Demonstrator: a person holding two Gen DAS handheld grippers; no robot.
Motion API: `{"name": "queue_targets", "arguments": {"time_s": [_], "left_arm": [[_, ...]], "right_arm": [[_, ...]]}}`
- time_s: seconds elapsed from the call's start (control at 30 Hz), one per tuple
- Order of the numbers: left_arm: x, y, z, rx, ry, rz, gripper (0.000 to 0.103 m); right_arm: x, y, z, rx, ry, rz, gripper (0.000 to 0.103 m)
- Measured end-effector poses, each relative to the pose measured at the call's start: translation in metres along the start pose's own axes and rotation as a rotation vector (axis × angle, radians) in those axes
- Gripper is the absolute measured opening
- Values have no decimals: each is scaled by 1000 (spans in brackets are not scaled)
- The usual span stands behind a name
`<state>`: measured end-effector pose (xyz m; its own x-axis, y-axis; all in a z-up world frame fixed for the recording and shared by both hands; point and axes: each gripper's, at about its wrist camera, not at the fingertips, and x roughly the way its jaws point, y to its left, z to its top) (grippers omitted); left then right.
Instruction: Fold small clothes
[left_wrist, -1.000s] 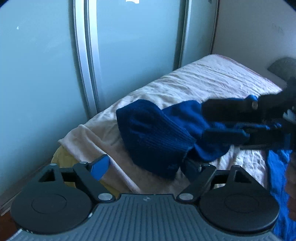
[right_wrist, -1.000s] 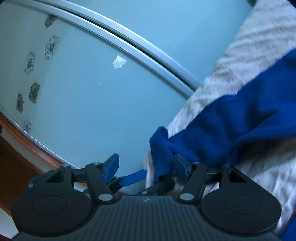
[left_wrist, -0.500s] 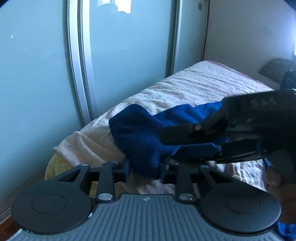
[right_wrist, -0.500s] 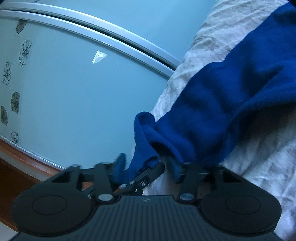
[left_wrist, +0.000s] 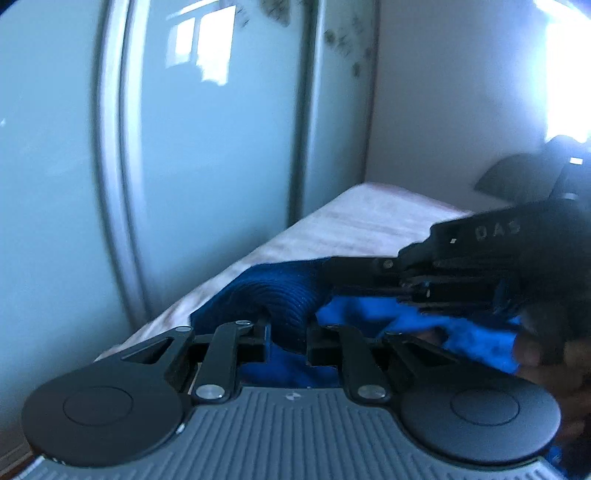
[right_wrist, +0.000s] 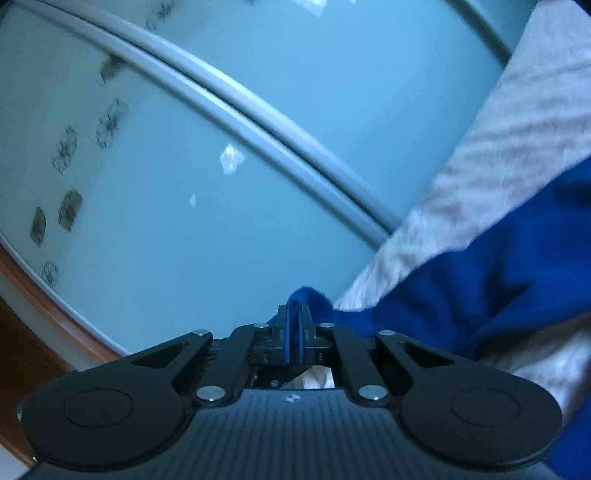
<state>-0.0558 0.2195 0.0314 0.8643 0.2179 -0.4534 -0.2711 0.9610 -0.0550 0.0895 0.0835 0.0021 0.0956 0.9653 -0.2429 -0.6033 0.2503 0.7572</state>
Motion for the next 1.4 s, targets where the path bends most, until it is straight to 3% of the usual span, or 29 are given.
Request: {"name": "queue_targets", "arguments": {"time_s": [0.13, 0.27, 0.37, 0.43, 0.5, 0.53, 0.57, 0.67, 0.73, 0.77, 0.8, 0.83, 0.9, 0.93, 0.97, 1.17, 1.4], "left_arm": [[13, -30, 16, 25, -32, -87, 15], [41, -63, 18, 52, 4, -177, 15], [59, -83, 13, 71, 37, -226, 14], [68, -93, 10, 74, 51, -253, 14], [71, -101, 5, 80, 57, -265, 15], [72, -105, 3, 86, 63, -262, 15], [74, -107, 2, 94, 69, -262, 15], [90, -112, -3, 123, 110, -280, 15], [86, -114, -9, 137, 118, -295, 15], [85, -116, -11, 147, 118, -296, 22], [85, -118, -12, 154, 119, -293, 22], [80, -117, -12, 150, 124, -295, 27], [80, -112, -14, 126, 141, -322, 46], [77, -109, -14, 112, 141, -326, 67], [74, -104, -14, 105, 125, -314, 81], [62, -106, -16, 238, 13, -162, 84], [72, -139, -18, 350, -33, -123, 86]], "right_arm": [[-32, -6, 12, 10, -85, -23, 5], [-62, -24, 18, 16, -142, -95, 5], [-83, -53, 18, 94, -173, -123, 9], [-92, -78, 15, 194, -186, -115, 22], [-99, -98, 10, 284, -212, -96, 57], [-102, -105, 7, 313, -224, -82, 81], [-102, -108, 5, 328, -235, -74, 84], [-102, -112, 5, 328, -236, -20, 84], [-96, -103, 8, 281, -205, -53, 80], [-93, -98, 10, 238, -184, -85, 55], [-88, -92, 12, 195, -165, -149, 28], [-87, -88, 13, 167, -151, -211, 22], [-85, -86, 13, 152, -147, -237, 10], [-87, -87, 13, 150, -150, -244, 10], [-90, -86, 13, 143, -159, -252, 10], [-117, -81, 31, 147, -247, -221, 9], [-143, -66, 45, 187, -311, -111, 9]]}}
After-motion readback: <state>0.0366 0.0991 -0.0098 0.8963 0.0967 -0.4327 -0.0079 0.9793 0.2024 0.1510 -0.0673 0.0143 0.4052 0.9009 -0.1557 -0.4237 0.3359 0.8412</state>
